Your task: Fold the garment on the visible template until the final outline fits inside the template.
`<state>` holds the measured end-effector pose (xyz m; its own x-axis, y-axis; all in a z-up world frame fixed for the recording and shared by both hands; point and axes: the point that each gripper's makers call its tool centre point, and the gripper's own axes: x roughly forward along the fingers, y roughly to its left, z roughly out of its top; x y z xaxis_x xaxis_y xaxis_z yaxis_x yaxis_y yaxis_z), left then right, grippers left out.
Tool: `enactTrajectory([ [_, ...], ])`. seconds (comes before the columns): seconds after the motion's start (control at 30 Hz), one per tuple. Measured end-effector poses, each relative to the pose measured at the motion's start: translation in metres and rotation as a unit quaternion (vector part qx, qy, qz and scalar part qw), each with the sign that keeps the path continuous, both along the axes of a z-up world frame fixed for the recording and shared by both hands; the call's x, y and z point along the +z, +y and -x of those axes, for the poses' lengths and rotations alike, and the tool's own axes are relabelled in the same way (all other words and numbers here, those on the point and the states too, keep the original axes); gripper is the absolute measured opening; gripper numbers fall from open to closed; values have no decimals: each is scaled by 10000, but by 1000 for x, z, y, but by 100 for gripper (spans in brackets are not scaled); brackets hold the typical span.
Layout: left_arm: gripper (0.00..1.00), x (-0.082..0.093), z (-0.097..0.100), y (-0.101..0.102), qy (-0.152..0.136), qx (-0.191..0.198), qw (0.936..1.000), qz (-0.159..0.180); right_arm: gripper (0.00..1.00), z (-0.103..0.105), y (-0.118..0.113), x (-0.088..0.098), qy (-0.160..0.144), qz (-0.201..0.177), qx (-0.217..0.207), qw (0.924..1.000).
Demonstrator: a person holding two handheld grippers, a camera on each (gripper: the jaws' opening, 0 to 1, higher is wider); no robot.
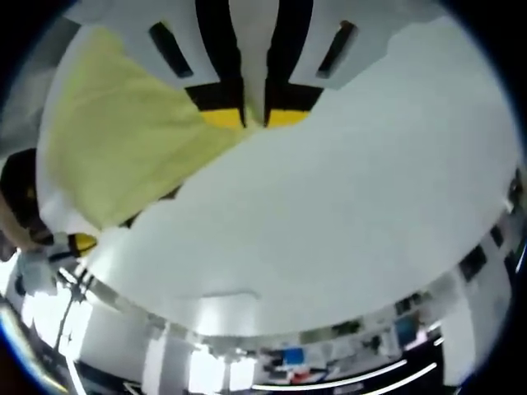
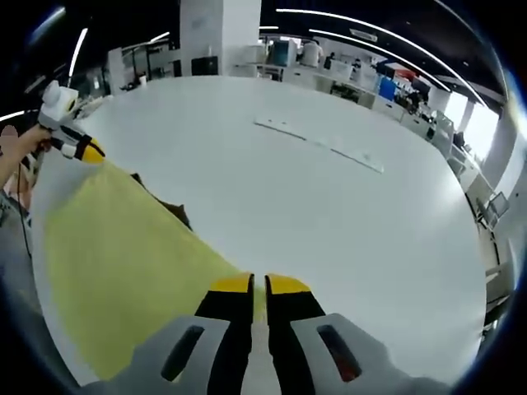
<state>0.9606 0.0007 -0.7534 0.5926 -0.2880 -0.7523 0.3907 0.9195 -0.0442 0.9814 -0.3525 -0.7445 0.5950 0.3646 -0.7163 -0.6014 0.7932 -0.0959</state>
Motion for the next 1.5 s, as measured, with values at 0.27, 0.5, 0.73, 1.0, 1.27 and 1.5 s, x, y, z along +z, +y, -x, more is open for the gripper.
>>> enactTrajectory([
  [0.27, 15, 12, 7, 3, -125, 13, 9999, 31, 9, 5, -1, 13, -154, 12, -24, 9999],
  [0.5, 20, 31, 15, 4, -352, 93, 9993, 66, 12, 14, -5, 28, -287, -27, -43, 9996],
  [0.73, 24, 52, 25, -1, -573, 58, 9983, 59, 17, 24, -4, 39, -401, -9, 12, 9992],
  [1.0, 30, 68, 47, -11, -747, 3, 9972, 95, 28, 43, -3, 55, -595, -81, -5, 9982],
  [1.27, 35, 78, 70, -16, -837, -122, 9963, 159, 36, 63, -2, 68, -676, -150, 28, 9976],
  [1.5, 38, 92, 80, -16, -996, -148, 9948, 163, 41, 74, 3, 78, -811, -190, 98, 9965],
])
